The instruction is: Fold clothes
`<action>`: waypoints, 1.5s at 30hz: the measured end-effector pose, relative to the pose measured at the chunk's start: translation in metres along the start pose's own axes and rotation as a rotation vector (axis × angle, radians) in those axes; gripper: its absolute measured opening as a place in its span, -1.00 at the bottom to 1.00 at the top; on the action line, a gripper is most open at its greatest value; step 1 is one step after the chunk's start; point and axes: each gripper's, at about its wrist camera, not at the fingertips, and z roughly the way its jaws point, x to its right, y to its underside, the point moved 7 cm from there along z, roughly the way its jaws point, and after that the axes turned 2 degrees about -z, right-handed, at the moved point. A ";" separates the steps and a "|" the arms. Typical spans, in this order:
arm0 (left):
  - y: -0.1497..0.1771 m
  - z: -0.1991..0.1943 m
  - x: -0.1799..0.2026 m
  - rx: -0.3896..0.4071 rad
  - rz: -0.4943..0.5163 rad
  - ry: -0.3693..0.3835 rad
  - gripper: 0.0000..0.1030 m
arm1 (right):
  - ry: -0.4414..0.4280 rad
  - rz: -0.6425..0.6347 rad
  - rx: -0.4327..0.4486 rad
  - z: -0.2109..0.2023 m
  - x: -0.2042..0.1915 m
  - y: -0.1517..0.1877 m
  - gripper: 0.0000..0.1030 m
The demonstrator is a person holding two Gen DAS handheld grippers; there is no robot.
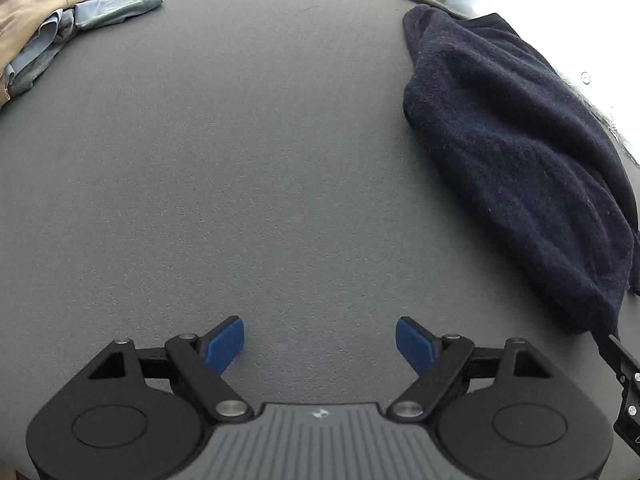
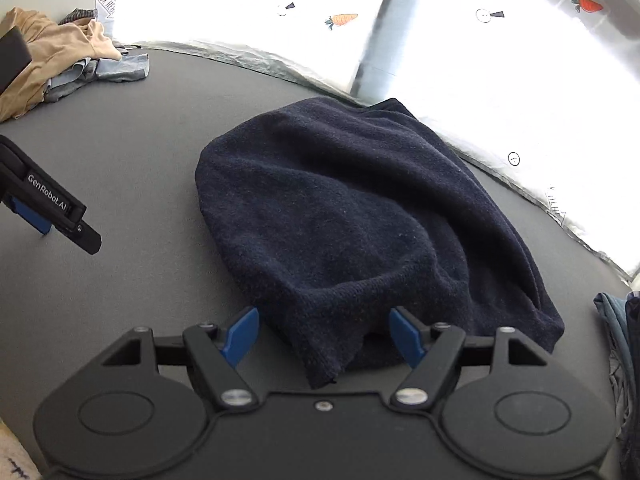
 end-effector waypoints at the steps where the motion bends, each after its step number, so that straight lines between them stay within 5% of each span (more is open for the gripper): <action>1: 0.003 -0.001 -0.003 0.001 -0.003 -0.001 0.63 | 0.028 -0.072 -0.004 0.004 -0.007 0.001 0.42; 4: 0.011 -0.005 -0.010 0.006 -0.009 -0.007 0.64 | 0.176 -0.375 -0.019 0.023 -0.026 0.005 0.30; 6: 0.016 -0.006 -0.014 0.008 -0.013 -0.009 0.65 | 0.201 -0.482 -0.030 0.034 -0.029 0.005 -0.20; 7: 0.018 -0.007 -0.015 0.010 -0.017 -0.007 0.65 | 0.177 -0.457 -0.034 0.035 -0.025 0.001 -0.63; 8: 0.018 -0.007 -0.016 0.013 -0.023 -0.003 0.65 | 0.161 -0.391 -0.023 0.031 -0.017 -0.006 -0.79; 12: 0.020 -0.010 -0.022 0.025 -0.056 0.013 0.65 | 0.205 -0.067 0.082 0.000 0.043 -0.043 -0.83; 17: 0.015 -0.010 -0.014 0.036 -0.075 0.030 0.65 | 0.422 0.104 0.146 -0.024 0.140 -0.065 -0.88; 20: 0.009 -0.008 0.007 0.044 -0.050 0.076 0.65 | 0.517 0.210 0.126 -0.031 0.196 -0.057 -0.88; 24: -0.002 -0.005 0.044 0.063 0.028 0.117 0.65 | 0.520 0.336 0.028 -0.011 0.243 -0.017 -0.85; 31: -0.030 0.001 0.122 0.112 0.161 0.237 0.65 | 0.363 0.385 -0.168 0.058 0.226 0.065 -0.85; 34: -0.035 0.014 0.155 0.093 0.222 0.206 0.65 | 0.298 0.458 -0.213 0.078 0.210 0.093 -0.78; 41: -0.035 0.033 0.187 0.056 0.295 0.148 0.64 | 0.304 0.476 -0.147 0.077 0.204 0.106 -0.68; 43: -0.037 0.037 0.187 0.057 0.303 0.123 0.49 | 0.312 0.525 -0.129 0.074 0.205 0.107 -0.66; 45: -0.039 0.038 0.186 0.045 0.287 0.127 0.10 | 0.312 0.579 -0.126 0.072 0.209 0.107 -0.66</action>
